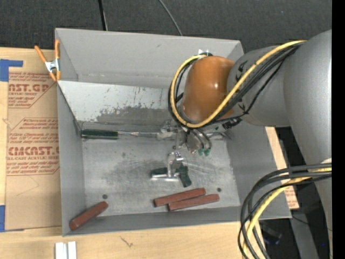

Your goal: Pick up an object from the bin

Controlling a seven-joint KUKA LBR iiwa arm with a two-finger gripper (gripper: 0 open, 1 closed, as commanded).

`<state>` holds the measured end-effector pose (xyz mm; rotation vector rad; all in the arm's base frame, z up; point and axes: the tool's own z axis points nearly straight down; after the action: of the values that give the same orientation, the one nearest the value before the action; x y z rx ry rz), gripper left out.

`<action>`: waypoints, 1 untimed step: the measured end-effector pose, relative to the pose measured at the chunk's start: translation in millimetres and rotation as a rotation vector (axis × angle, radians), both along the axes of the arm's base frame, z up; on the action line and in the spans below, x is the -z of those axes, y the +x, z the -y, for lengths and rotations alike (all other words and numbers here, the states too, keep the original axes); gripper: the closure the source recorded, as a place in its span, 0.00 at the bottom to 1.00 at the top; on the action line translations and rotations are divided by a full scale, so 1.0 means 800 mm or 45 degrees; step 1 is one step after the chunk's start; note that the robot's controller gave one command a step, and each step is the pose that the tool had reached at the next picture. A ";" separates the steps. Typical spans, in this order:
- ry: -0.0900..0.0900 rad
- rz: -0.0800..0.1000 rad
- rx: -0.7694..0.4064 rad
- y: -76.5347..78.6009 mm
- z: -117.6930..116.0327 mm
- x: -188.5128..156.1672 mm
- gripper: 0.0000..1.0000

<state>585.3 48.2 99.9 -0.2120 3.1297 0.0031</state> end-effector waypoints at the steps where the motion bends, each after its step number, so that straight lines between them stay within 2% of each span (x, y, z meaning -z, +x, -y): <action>1: -0.003 -0.003 -0.381 -0.002 0.083 0.028 0.00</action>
Offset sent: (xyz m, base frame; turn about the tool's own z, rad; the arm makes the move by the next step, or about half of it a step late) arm -0.0044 -0.0053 -0.0299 -0.0022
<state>583.5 -18.2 77.9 -0.6772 3.0658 0.0012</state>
